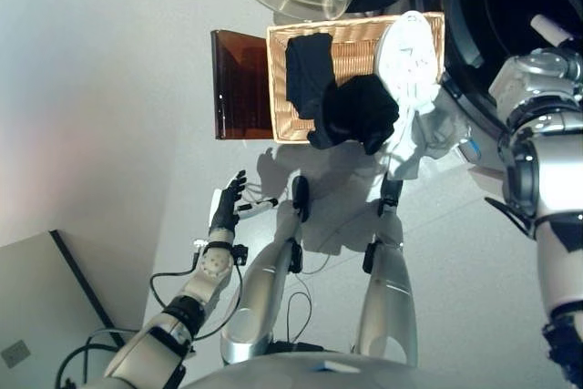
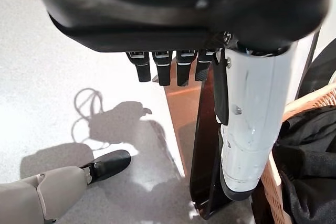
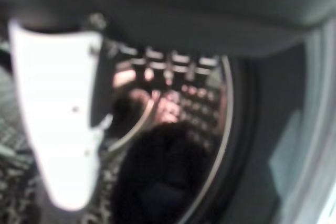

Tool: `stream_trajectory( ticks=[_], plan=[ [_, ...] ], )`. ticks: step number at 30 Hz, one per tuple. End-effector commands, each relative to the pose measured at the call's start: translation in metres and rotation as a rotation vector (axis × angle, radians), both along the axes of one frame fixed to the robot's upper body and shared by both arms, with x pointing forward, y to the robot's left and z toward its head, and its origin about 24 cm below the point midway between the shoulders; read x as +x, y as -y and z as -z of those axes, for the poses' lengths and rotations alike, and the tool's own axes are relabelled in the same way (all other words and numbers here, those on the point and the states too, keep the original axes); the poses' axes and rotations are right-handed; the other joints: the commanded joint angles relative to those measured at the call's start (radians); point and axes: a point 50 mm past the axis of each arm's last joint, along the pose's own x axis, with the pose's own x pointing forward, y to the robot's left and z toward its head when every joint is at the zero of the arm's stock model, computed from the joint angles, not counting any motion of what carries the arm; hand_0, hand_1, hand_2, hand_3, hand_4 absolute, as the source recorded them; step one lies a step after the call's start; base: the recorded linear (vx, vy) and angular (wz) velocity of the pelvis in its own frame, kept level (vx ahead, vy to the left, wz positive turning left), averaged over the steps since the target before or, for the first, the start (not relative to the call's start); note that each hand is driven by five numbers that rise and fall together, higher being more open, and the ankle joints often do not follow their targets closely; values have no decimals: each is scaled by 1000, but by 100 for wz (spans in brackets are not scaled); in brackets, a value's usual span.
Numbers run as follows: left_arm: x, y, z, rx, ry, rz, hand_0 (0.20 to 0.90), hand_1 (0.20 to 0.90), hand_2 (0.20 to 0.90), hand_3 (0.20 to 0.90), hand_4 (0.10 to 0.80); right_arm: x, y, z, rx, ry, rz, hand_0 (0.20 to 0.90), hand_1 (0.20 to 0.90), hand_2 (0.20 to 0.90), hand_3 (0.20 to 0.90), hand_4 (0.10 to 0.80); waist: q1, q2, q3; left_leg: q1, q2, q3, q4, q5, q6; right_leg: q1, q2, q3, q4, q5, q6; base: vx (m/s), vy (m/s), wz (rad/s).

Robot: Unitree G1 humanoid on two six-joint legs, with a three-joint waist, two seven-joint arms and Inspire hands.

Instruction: Pick up the clothes and place them into the washing machine

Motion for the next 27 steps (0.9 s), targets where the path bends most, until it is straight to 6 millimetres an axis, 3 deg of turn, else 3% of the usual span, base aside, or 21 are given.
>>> stream_trajectory(
  ticks=[1, 12, 17, 22, 27],
  plan=[
    [-6, -20, 0, 62, 33, -54, 900, 900, 900, 900, 800, -25, 14, -101, -415, 186, 140, 900, 900, 900, 900, 800, -3, 9, -34, -49, 32, -30, 27, -23, -105, 1, 21, -6, 150, -163, 6, 0, 0, 0],
    [-4, -17, 1, 67, 34, -84, 900, 900, 900, 900, 800, -13, -5, -92, -410, 246, 79, 900, 900, 900, 900, 800, -13, 2, -32, -47, 33, -26, 24, -24, -105, 0, 23, -3, 146, -163, 4, 1, 2, -1],
    [-4, -20, 3, 64, 28, -116, 900, 900, 900, 900, 800, -2, -28, -88, -424, 363, -11, 900, 900, 900, 900, 800, -20, -5, -29, -44, 36, -21, 23, -26, -103, 0, 25, 1, 144, -161, 3, 5, 8, -4],
    [-3, -23, -1, 74, 64, -139, 900, 900, 900, 900, 800, 10, -57, -60, -599, 311, -143, 900, 900, 900, 900, 800, -31, -19, -22, -43, 37, -22, 33, -29, -101, 0, 29, 4, 149, -161, 1, 0, 0, 0],
    [-3, -26, 1, 91, 58, -161, 900, 900, 900, 900, 800, 16, -73, -45, -625, 288, -194, 900, 900, 900, 900, 800, -33, -25, -23, -50, 39, -22, 40, -32, -98, -4, 28, 2, 151, -161, -1, 0, 0, 0]
  ],
)
